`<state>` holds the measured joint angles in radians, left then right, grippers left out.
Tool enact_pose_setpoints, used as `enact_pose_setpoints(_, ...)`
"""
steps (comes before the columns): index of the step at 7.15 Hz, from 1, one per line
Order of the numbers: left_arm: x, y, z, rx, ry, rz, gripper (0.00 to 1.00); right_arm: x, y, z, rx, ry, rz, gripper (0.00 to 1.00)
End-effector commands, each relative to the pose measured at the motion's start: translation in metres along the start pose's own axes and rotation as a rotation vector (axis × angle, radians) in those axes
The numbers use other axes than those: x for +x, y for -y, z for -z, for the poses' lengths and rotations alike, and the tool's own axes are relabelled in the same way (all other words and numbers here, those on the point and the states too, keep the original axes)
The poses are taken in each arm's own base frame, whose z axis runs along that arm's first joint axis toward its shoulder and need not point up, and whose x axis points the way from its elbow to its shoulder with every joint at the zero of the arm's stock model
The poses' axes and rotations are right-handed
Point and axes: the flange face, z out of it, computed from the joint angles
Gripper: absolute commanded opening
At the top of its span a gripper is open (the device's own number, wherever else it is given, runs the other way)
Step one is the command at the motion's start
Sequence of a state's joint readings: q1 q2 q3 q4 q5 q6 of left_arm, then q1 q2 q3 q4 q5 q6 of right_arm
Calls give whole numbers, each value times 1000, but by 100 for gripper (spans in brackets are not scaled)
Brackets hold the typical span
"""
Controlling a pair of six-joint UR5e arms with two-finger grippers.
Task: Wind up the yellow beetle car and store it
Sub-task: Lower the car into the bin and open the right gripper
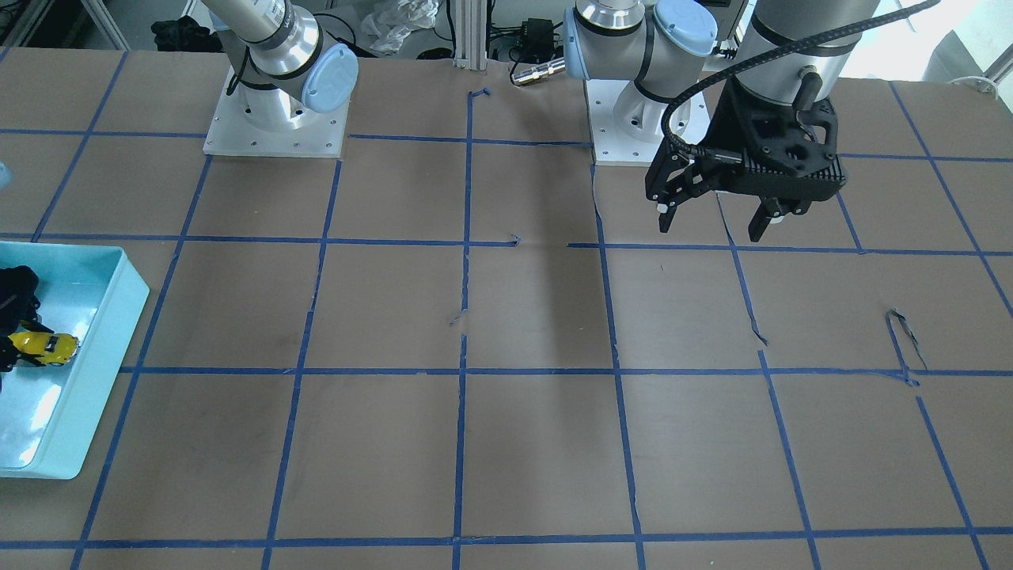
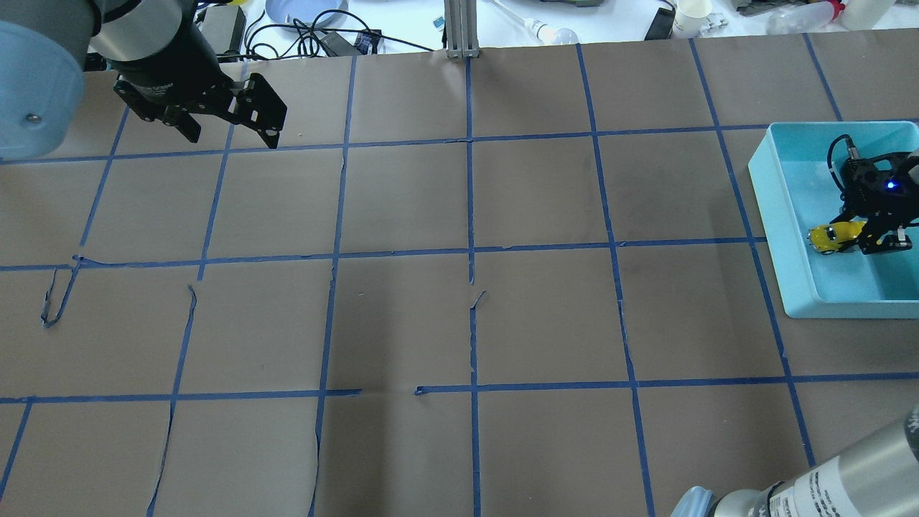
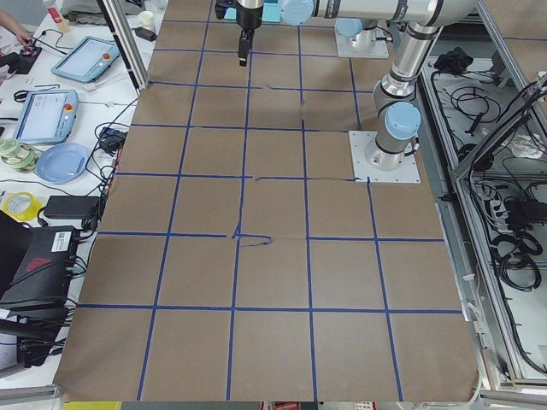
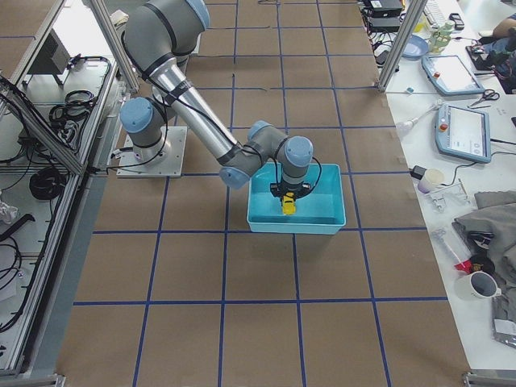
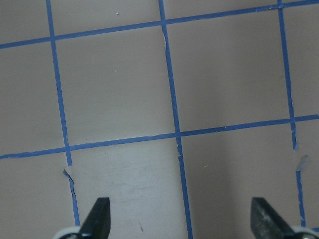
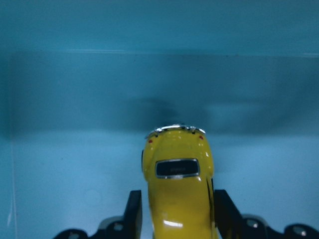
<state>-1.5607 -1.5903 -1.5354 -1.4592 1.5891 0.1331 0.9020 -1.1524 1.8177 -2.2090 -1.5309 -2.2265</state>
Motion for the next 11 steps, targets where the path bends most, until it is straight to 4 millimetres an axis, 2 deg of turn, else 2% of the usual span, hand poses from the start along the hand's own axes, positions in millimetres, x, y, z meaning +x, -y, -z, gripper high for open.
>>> enact_pose_setpoints(1, 0, 0, 0, 0, 0, 0, 100, -1, -1, 6, -15, -2, -7, 100)
enact_pose_setpoints(3, 0, 1, 1, 3, -1, 0, 100, 2, -1, 21, -32, -21, -9, 100)
enact_pose_setpoints(5, 0, 1, 2, 8, -3, 0, 100, -8, 13, 85, -83, -94, -4, 100)
enact_pose_setpoints(6, 1, 1, 3, 11, -3, -1, 100, -15, 19, 110, -96, -107, -7, 100)
enact_pose_setpoints(8, 1, 3, 5, 16, -4, -2, 100, -41, 42, 178, -129, -144, -10, 100)
enact_pose_setpoints(9, 1, 2, 4, 14, -3, -2, 100, -50, 51, 220, -128, -143, -13, 100)
enact_pose_setpoints(11, 4, 3, 4, 20, -3, -7, 100, -56, 59, 297, -94, -81, -44, 100)
